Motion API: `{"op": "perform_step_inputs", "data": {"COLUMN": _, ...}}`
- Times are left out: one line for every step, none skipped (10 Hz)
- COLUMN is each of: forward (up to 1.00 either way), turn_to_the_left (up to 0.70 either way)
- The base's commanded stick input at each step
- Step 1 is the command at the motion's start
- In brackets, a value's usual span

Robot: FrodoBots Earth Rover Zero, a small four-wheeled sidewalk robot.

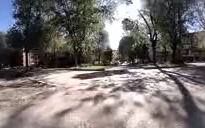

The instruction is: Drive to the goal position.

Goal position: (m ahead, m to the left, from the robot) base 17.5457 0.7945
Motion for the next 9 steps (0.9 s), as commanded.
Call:
{"op": "perform_step_inputs", "data": {"forward": 1.00, "turn_to_the_left": -0.34}}
{"op": "perform_step_inputs", "data": {"forward": 1.00, "turn_to_the_left": -0.34}}
{"op": "perform_step_inputs", "data": {"forward": 1.00, "turn_to_the_left": -0.34}}
{"op": "perform_step_inputs", "data": {"forward": 1.00, "turn_to_the_left": -0.34}}
{"op": "perform_step_inputs", "data": {"forward": 1.00, "turn_to_the_left": -0.28}}
{"op": "perform_step_inputs", "data": {"forward": 1.00, "turn_to_the_left": 0.00}}
{"op": "perform_step_inputs", "data": {"forward": 1.00, "turn_to_the_left": 0.06}}
{"op": "perform_step_inputs", "data": {"forward": 1.00, "turn_to_the_left": 0.06}}
{"op": "perform_step_inputs", "data": {"forward": 1.00, "turn_to_the_left": 0.06}}
